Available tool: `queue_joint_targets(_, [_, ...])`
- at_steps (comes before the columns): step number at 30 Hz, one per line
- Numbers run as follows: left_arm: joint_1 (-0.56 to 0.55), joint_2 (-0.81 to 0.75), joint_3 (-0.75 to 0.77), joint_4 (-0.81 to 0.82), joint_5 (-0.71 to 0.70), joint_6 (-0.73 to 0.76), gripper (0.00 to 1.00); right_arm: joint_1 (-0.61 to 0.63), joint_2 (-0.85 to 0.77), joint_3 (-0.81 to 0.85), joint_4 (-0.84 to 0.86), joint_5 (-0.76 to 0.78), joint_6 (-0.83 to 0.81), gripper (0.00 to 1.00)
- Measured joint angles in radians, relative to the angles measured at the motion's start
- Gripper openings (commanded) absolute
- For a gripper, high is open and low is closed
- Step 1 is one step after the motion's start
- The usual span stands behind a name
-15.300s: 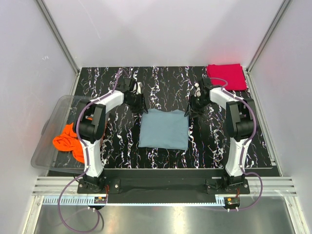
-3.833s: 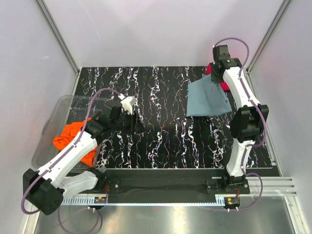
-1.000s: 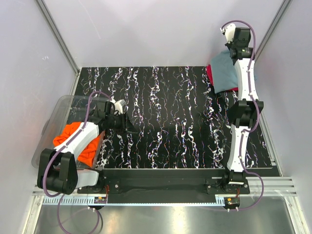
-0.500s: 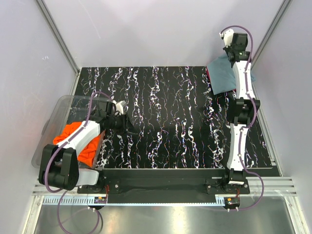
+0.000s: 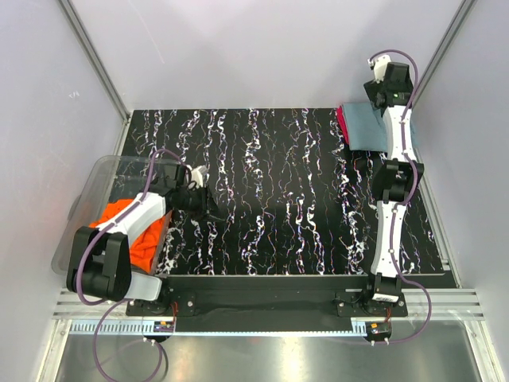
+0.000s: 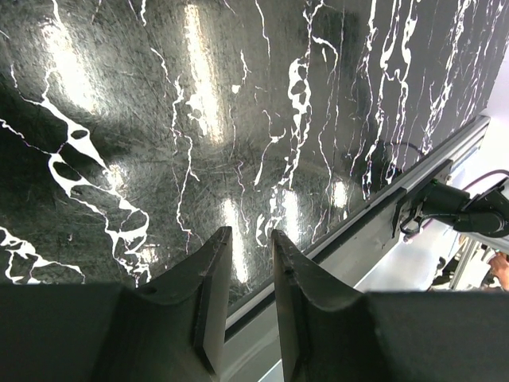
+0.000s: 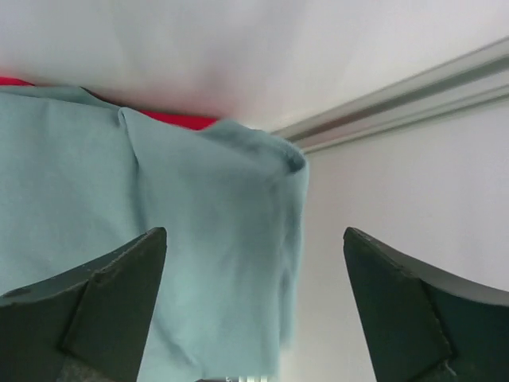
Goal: Fold and stack the t-shirts
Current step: Neatly place the folded tshirt to the corner, then reset both grippers
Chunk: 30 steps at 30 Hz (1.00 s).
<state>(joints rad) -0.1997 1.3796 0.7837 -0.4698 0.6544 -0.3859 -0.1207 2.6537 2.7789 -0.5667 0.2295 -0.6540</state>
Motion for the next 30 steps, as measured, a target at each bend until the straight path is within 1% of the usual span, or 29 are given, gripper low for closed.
queue_joint_targets(3, [0.0, 0.0, 0.017, -0.016, 0.001, 0.011, 0.29, -0.005, 0.018, 0.0, 0.018, 0.029, 0.003, 1.0])
queue_joint_targets(7, [0.0, 0.0, 0.038, -0.019, 0.002, 0.019, 0.29, 0.001, 0.003, -0.006, 0.045, 0.063, 0.031, 1.0])
queue_joint_targets(9, [0.0, -0.005, 0.043, -0.023, 0.006, 0.02, 0.3, 0.011, -0.043, -0.061, 0.05, 0.085, 0.043, 1.0])
queue_joint_targets(11, [0.0, -0.017, 0.043, -0.028, 0.01, 0.02, 0.31, 0.039, -0.117, -0.15, 0.056, 0.11, 0.053, 1.0])
queue_joint_targets(12, [0.0, -0.027, 0.042, -0.03, 0.015, 0.02, 0.32, 0.063, -0.169, -0.209, 0.051, 0.123, 0.058, 1.0])
queue_joint_targets(14, [0.0, -0.057, 0.042, -0.032, 0.024, 0.02, 0.39, 0.135, -0.278, -0.331, 0.056, 0.146, 0.072, 1.0])
queue_joint_targets(18, [-0.012, -0.147, 0.035, -0.027, 0.035, 0.018, 0.43, 0.36, -0.463, -0.512, 0.053, 0.168, 0.156, 1.0])
queue_joint_targets(20, [-0.018, -0.198, 0.024, -0.019, 0.046, 0.013, 0.44, 0.491, -0.55, -0.607, 0.058, 0.126, 0.25, 1.0])
queue_joint_targets(21, [-0.019, -0.221, 0.019, -0.018, 0.051, 0.01, 0.48, 0.549, -0.593, -0.66, 0.055, 0.084, 0.307, 0.99])
queue_joint_targets(23, [-0.022, -0.256, 0.012, -0.01, 0.066, 0.003, 0.51, 0.627, -0.68, -0.776, 0.055, -0.018, 0.457, 1.0])
queue_joint_targets(24, [-0.022, -0.271, 0.008, -0.01, 0.073, 0.0, 0.53, 0.642, -0.713, -0.822, 0.053, -0.062, 0.517, 1.0])
queue_joint_targets(26, [-0.022, -0.302, -0.005, 0.001, 0.077, -0.008, 0.55, 0.642, -0.815, -0.988, 0.099, -0.174, 0.7, 1.0])
queue_joint_targets(27, [-0.022, -0.322, -0.019, 0.006, 0.077, -0.015, 0.57, 0.633, -0.856, -1.062, 0.121, -0.207, 0.763, 1.0])
queue_joint_targets(29, [-0.022, -0.373, -0.056, 0.023, 0.079, -0.035, 0.66, 0.609, -0.966, -1.266, 0.194, -0.261, 0.904, 1.0])
queue_joint_targets(30, [-0.022, -0.4, -0.077, 0.031, 0.082, -0.047, 0.67, 0.597, -1.035, -1.391, 0.218, -0.277, 0.974, 1.0])
